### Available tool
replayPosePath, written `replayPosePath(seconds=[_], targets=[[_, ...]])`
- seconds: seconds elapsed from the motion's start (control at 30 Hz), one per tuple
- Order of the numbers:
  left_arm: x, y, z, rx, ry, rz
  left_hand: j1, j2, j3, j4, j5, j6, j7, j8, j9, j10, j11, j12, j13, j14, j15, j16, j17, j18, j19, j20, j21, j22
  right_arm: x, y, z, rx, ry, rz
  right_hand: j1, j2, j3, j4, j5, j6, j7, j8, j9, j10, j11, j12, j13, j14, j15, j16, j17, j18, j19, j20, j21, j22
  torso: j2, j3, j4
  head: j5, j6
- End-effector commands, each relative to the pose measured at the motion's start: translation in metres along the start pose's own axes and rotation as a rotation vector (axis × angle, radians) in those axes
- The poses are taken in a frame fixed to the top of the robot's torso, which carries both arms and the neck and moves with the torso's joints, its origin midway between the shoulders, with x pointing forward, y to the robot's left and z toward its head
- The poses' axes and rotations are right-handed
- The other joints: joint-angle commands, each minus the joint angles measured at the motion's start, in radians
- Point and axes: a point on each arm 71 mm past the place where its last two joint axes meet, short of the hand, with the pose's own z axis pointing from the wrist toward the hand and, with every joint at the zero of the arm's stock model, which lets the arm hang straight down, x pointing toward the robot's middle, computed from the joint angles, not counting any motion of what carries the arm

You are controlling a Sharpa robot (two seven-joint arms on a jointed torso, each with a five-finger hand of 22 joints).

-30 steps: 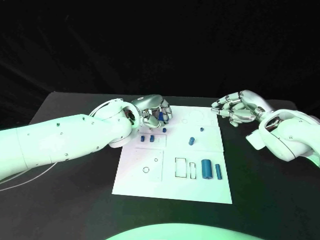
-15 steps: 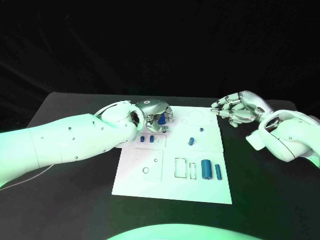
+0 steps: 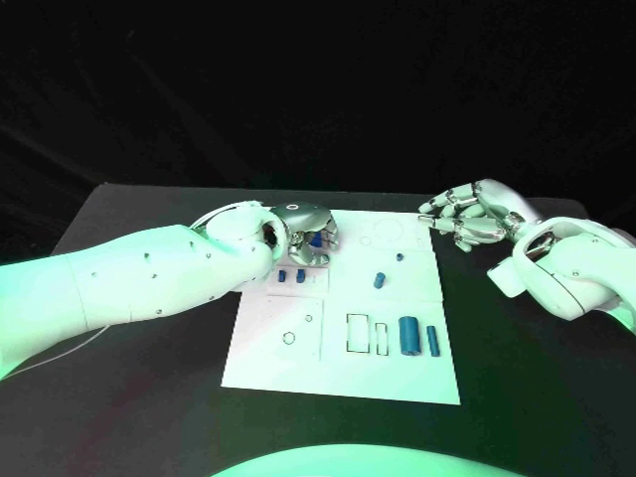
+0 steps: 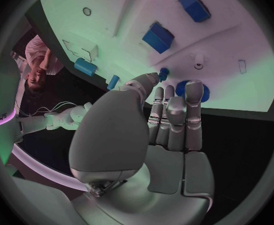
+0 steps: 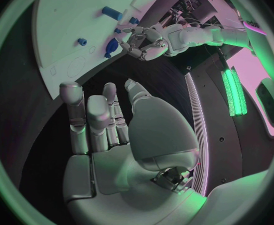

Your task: Assemble the parts on the task board

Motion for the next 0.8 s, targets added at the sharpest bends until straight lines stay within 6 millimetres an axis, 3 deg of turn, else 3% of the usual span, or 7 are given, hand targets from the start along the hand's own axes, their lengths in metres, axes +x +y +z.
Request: replayPosePath(seconds=[0.03, 0.8], targets=[[0.0038, 0.0001, 0.0012, -0.007, 0.049, 0.022, 0.003, 0.003, 0.003, -0.002, -0.002, 0.01, 0.001, -0.005, -0.002, 0.01, 0.001, -0.006, -0.003, -0.001, -0.008, 0.003, -0.003, -0.014, 0.001, -0.004, 0.005, 0.002, 0.0001, 0.0009, 0.0001, -0.01, -0.003, -0.002, -0.002, -0.007, -0.001, 0.003, 0.004, -0.008, 0.0, 0.003, -0.001, -0.006, 0.003, 0.002, -0.002, -0.003, 0.001, -0.001, 0.0, 0.016, -0.006, -0.002, -0.005, -0.002, 0.0, 0.0002, -0.0004, 0.0, -0.001], [0.0081, 0.0, 0.0071, -0.019, 0.083, 0.028, 0.018, 0.023, 0.053, -0.018, -0.002, 0.062, -0.001, -0.027, -0.022, 0.09, -0.007, -0.025, -0.04, 0.023, -0.014, 0.043, 0.007, -0.027, 0.036, -0.011, 0.066, 0.076, 0.0011, 0.0021, 0.0001, -0.014, 0.0, 0.0, -0.003, -0.006, -0.001, 0.004, 0.004, -0.009, 0.001, 0.003, -0.001, -0.007, 0.004, 0.002, -0.002, -0.003, 0.001, -0.001, 0.0, 0.016, -0.006, -0.002, -0.005, -0.001, 0.0, 0.0003, -0.0002, -0.002, -0.007]])
